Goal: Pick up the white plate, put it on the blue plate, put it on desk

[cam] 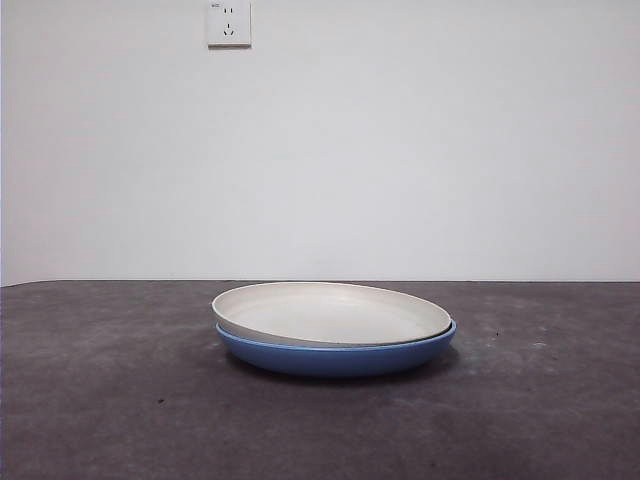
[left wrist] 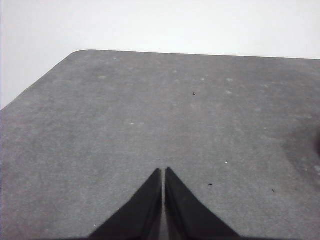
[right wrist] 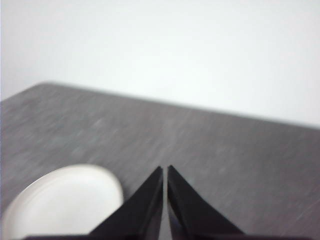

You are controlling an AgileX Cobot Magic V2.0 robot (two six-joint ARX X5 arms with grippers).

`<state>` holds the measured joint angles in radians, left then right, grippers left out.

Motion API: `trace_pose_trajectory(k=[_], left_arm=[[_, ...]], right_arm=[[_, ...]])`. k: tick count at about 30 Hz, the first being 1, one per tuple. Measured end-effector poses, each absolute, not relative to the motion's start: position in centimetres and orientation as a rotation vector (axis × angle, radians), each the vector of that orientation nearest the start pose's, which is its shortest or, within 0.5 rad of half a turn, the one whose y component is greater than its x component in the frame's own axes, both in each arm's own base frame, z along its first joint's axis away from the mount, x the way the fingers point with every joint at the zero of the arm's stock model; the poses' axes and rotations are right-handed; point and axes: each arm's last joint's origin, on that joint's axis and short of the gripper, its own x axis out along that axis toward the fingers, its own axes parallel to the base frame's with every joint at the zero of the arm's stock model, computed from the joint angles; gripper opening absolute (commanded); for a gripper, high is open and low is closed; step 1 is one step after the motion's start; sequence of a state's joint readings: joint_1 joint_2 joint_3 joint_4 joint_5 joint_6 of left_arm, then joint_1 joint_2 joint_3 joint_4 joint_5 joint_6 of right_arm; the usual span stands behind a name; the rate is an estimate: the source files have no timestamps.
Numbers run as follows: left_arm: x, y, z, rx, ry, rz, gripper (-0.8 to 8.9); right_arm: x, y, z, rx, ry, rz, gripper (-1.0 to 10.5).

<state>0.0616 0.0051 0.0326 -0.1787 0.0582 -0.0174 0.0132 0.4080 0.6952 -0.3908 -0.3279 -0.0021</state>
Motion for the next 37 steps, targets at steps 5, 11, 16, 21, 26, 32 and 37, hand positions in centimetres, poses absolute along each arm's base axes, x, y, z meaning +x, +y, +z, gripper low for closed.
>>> trace_pose_trajectory(k=[5,11,16,21,26,32,37], left_arm=[[9.5,0.4,15.7,-0.026,0.151,0.005,0.10],[9.5,0.4,15.7,-0.026,0.151,0.005,0.10],[9.5,0.4,15.7,-0.026,0.151,0.005,0.10],[9.5,0.4,15.7,-0.026,0.151,0.005,0.10],[9.5,0.4,15.7,-0.026,0.151,0.005,0.10],[9.5,0.4,15.7,-0.026,0.151,0.005,0.10],[9.5,0.4,15.7,-0.026,0.151,0.005,0.10]], right_arm=[[8.9,0.5,26.9,-0.002,0.012,0.217,0.1],[9.1,0.5,21.1,-0.005,-0.010,0.190,0.1],[9.3,0.4,17.9,0.008,0.025,0.168,0.1],[9.6,0.4,16.2,0.040,0.071,0.166,0.1],[9.6,0.3,15.5,0.061,0.134,0.144,0.1],[9.6,0.3,15.3,0.070,0.151,0.136,0.1],[9.6,0.3,15.3,0.070,0.151,0.136,0.1]])
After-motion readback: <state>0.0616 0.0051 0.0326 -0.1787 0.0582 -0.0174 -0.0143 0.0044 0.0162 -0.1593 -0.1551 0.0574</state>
